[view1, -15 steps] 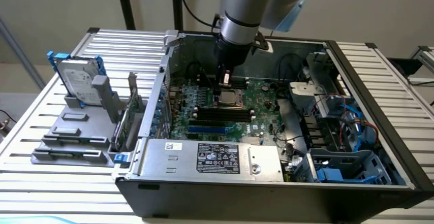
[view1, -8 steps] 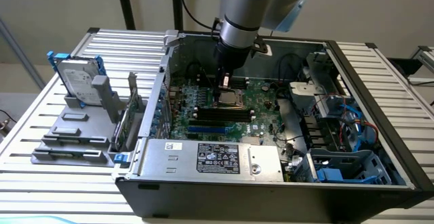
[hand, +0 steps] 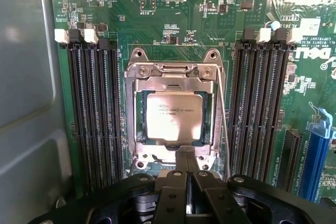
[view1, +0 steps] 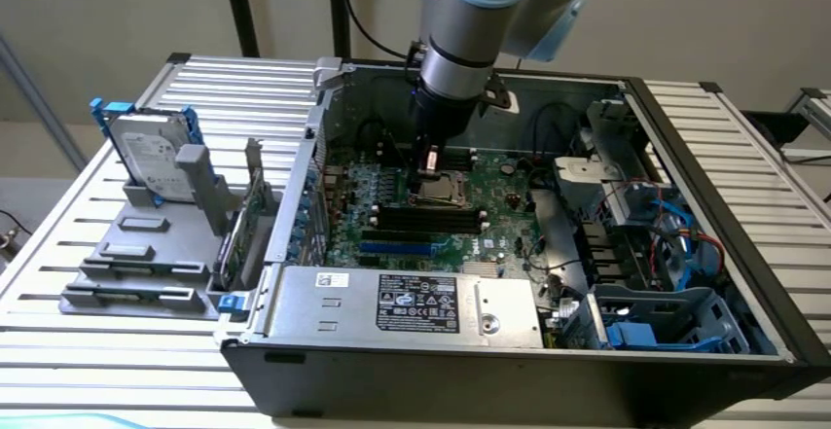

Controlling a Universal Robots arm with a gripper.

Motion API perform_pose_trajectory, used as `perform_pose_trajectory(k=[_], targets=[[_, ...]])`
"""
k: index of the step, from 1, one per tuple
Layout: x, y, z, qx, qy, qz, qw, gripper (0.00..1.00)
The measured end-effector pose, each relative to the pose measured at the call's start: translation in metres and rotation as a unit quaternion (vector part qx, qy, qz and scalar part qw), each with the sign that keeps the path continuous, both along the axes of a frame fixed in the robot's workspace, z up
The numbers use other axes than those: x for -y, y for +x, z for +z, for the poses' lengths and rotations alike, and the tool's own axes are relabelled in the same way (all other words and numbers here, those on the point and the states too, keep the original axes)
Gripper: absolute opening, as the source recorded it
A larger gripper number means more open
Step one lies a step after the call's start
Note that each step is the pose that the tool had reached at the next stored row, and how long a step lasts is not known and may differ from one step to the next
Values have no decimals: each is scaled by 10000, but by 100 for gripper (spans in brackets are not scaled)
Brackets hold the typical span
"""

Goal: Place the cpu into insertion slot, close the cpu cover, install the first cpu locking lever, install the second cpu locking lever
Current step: 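Close the cpu cover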

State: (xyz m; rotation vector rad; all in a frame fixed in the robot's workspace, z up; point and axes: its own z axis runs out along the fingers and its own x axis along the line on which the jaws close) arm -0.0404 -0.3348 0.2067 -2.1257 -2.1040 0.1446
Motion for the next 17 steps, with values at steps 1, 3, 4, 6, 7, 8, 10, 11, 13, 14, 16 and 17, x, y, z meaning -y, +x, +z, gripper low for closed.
perform_pose_trajectory(k=[1, 3, 4, 6, 7, 8, 10, 11, 13, 14, 16, 17], targets=[[0, 0, -10, -1, 5, 0, 10000, 11], [0, 0, -31, -2, 15, 0, 10000, 11], [0, 0, -40, -3, 21, 0, 10000, 11], [2, -1, -56, -7, 28, 0, 10000, 11], [2, -1, -63, -9, 32, 0, 10000, 11], [3, -1, -66, -10, 40, 0, 10000, 11], [1, 0, -66, -17, 51, 1, 10000, 11], [-2, 2, -51, -24, 59, 1, 10000, 11], [1, 1, 5, -41, 57, 0, 10000, 11], [6, -1, 36, -45, 55, 0, 10000, 11], [16, -11, 93, -48, 56, -1, 10000, 11], [24, -25, 113, -48, 56, 0, 10000, 11]])
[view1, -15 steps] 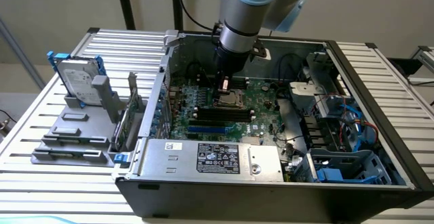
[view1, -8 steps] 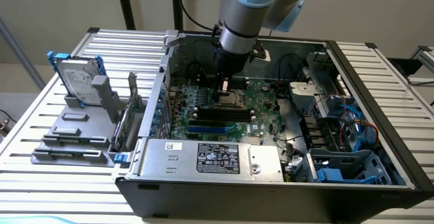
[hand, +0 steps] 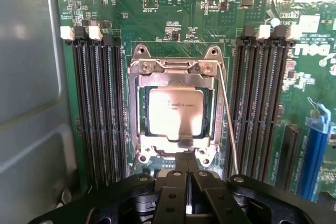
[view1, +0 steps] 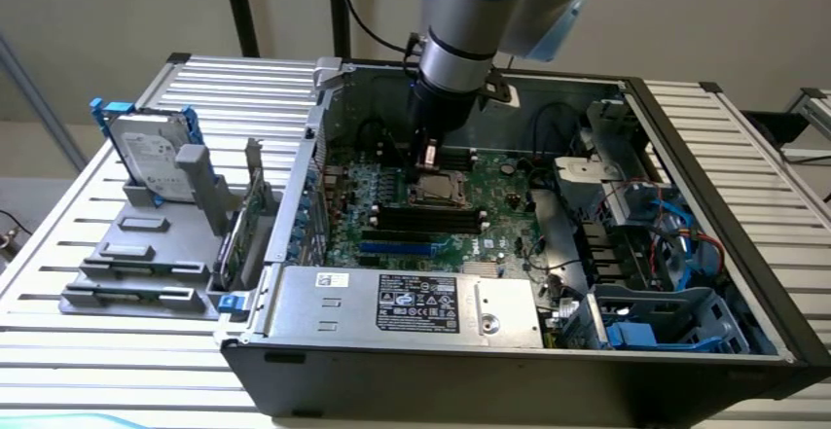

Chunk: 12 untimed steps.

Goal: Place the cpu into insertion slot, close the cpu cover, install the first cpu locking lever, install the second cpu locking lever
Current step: 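Close the cpu cover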

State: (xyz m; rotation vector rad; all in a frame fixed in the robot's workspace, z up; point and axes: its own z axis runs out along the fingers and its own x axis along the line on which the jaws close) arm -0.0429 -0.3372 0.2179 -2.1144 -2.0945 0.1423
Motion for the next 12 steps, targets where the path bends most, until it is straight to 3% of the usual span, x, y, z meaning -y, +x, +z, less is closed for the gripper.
perform_pose_trajectory(k=[8, 12], targets=[[99, -265, 83, 0, 11, 0, 10000, 11], [109, -330, 92, 1, 13, 0, 10000, 11]])
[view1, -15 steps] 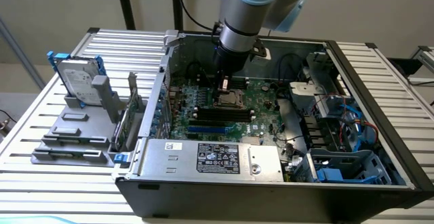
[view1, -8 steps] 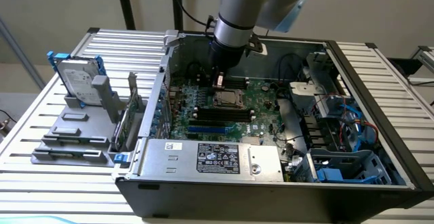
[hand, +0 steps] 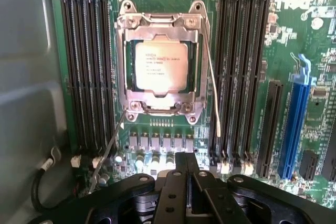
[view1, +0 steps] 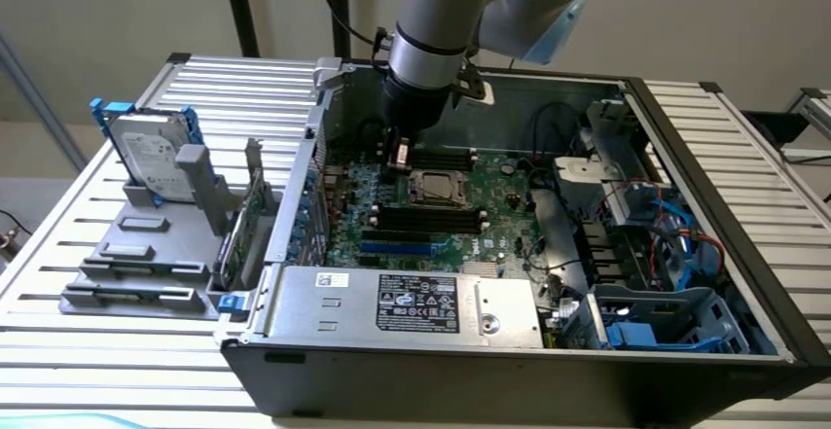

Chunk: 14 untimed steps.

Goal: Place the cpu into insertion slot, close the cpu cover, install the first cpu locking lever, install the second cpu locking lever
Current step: 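Close the cpu cover, then install the first cpu locking lever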

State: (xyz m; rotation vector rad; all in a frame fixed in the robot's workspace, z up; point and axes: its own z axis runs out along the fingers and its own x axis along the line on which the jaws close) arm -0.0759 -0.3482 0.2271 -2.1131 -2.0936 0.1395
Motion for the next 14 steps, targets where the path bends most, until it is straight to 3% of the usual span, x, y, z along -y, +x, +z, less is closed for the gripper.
perform_pose_trajectory(k=[14], targets=[[0, 0, 0, 0, 0, 0, 10000, 11]])
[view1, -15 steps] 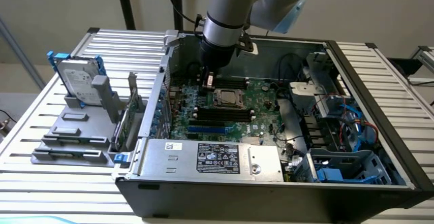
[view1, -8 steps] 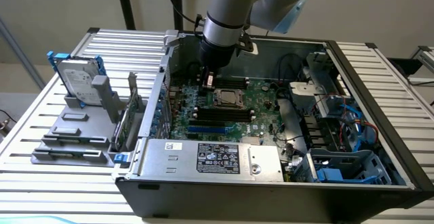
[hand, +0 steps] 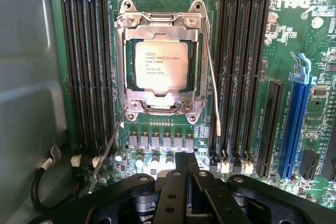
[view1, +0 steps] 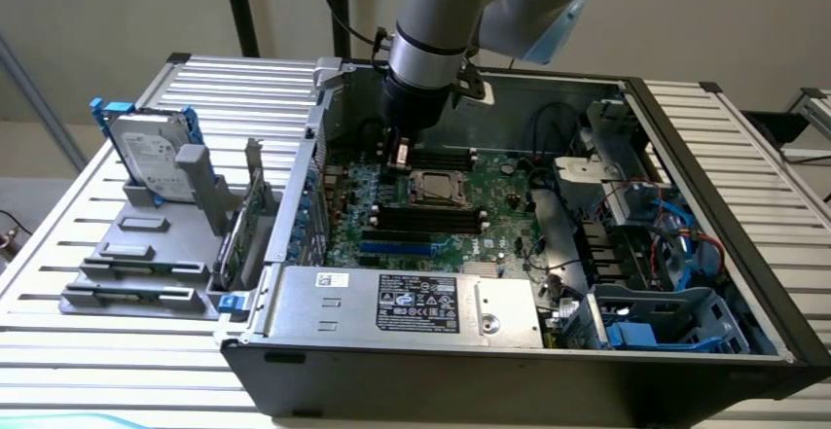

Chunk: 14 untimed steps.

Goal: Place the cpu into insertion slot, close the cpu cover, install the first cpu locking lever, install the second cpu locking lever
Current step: 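Install the first cpu locking lever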

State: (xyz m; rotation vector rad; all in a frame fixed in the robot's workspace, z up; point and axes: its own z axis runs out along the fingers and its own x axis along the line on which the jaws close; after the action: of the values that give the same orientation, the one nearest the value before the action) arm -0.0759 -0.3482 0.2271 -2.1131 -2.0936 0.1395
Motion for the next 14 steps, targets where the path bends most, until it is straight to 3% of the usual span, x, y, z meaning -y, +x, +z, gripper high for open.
perform_pose_trajectory(k=[2, 5, 14], targets=[[2, -3, 1, -1, 5, 0, 10000, 11], [28, -28, 9, -4, 55, -7, 10000, 11], [77, -93, 96, -62, 275, -125, 9995, 11]])
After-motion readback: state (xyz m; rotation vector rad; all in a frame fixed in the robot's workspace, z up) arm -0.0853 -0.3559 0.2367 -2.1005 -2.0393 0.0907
